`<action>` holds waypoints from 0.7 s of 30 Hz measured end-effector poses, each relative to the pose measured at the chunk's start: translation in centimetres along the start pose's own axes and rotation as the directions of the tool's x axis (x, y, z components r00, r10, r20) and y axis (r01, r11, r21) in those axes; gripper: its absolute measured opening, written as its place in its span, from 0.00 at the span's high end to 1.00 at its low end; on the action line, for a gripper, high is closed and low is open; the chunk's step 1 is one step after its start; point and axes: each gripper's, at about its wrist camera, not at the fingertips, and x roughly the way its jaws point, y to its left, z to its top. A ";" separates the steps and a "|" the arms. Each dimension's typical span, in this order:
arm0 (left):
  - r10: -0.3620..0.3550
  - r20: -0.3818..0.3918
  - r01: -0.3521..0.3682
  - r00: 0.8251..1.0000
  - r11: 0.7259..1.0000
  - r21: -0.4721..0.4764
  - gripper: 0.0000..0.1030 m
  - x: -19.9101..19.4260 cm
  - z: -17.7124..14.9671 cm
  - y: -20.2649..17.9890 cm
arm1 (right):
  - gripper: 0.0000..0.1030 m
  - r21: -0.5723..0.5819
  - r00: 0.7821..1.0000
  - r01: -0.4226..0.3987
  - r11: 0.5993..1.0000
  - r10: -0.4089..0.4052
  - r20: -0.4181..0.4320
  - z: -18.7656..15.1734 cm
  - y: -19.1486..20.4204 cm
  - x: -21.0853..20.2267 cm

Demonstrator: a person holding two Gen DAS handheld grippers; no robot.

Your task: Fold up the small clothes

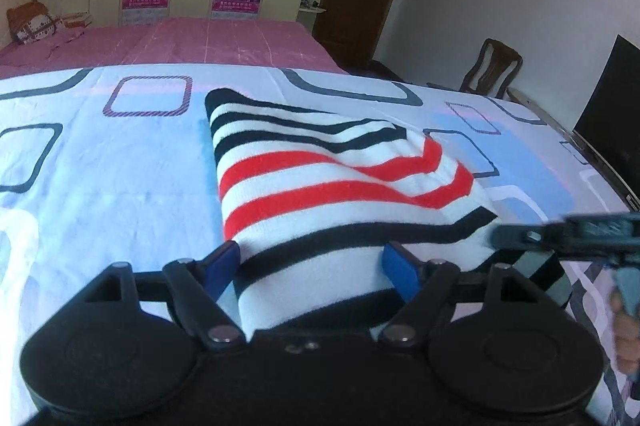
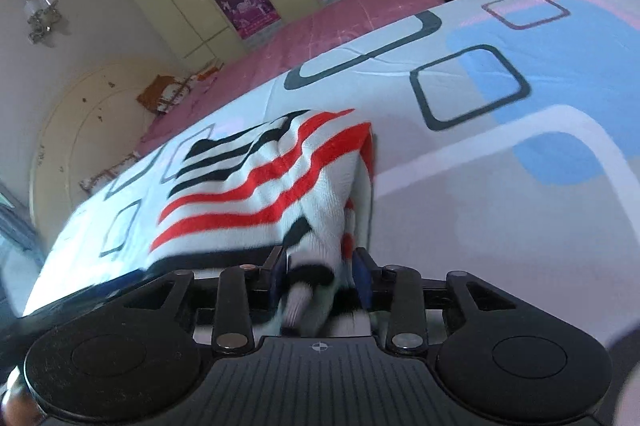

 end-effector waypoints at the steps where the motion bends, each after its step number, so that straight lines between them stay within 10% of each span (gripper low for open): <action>1: -0.002 -0.005 0.002 1.000 1.000 -0.009 0.25 -0.2 -0.1 0.1 | 0.65 -0.013 1.000 0.001 1.000 -0.001 -0.005 -0.2 0.2 -0.5; 14: -0.022 -0.057 0.019 0.998 0.999 -0.046 0.35 -1.0 -2.9 1.0 | 0.83 0.224 0.998 -0.037 0.974 0.047 -0.043 -4.1 -3.4 -0.8; 21: -0.008 -0.059 0.007 0.998 1.000 -0.014 0.37 -1.7 -1.8 0.4 | 0.83 0.083 1.000 0.016 0.996 -0.014 -0.018 -2.3 -1.1 -3.1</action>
